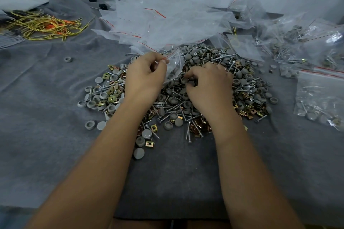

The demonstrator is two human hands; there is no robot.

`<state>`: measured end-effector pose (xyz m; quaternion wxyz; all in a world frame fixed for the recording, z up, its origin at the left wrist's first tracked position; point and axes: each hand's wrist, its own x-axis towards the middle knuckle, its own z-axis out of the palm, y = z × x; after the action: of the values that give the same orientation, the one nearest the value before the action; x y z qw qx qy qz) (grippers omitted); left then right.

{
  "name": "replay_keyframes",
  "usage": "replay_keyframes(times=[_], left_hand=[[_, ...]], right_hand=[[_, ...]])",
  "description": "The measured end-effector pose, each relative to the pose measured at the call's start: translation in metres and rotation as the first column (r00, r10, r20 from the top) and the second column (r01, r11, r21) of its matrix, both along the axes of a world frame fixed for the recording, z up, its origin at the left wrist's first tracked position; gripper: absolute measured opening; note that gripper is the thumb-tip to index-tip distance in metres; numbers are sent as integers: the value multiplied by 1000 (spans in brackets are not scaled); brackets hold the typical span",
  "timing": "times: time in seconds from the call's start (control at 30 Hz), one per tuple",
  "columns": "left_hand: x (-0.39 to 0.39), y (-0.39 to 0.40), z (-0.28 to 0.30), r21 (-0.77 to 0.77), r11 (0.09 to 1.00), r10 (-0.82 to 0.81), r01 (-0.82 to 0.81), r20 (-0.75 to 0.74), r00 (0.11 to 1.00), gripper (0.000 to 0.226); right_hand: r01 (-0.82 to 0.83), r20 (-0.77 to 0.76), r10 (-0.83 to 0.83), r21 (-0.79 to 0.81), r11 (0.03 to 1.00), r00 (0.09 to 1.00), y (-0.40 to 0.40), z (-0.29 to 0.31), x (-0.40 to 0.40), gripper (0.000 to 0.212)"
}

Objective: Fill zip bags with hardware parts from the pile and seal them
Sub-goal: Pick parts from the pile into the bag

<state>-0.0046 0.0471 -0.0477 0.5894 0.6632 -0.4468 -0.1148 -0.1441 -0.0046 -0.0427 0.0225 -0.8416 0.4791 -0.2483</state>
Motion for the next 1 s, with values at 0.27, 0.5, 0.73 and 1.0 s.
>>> replay_keyframes(times=[0.27, 0.5, 0.73, 1.0], left_hand=[[-1, 0, -1, 1, 1000, -5, 5, 0, 1000, 20], [-1, 0, -1, -3, 1000, -5, 5, 12, 1000, 20], [-1, 1, 0, 3, 1000, -5, 5, 30, 1000, 19], [-2, 0, 0, 10, 1000, -12, 11, 25, 1000, 23]], right_hand=[[-28, 45, 31, -67, 997, 999, 2, 0, 1, 21], [-29, -35, 26, -103, 994, 999, 2, 0, 2, 22], [-17, 100, 30, -133, 991, 995, 2, 3, 2, 14], [-102, 562, 121, -64, 993, 818, 5, 8, 3, 7]])
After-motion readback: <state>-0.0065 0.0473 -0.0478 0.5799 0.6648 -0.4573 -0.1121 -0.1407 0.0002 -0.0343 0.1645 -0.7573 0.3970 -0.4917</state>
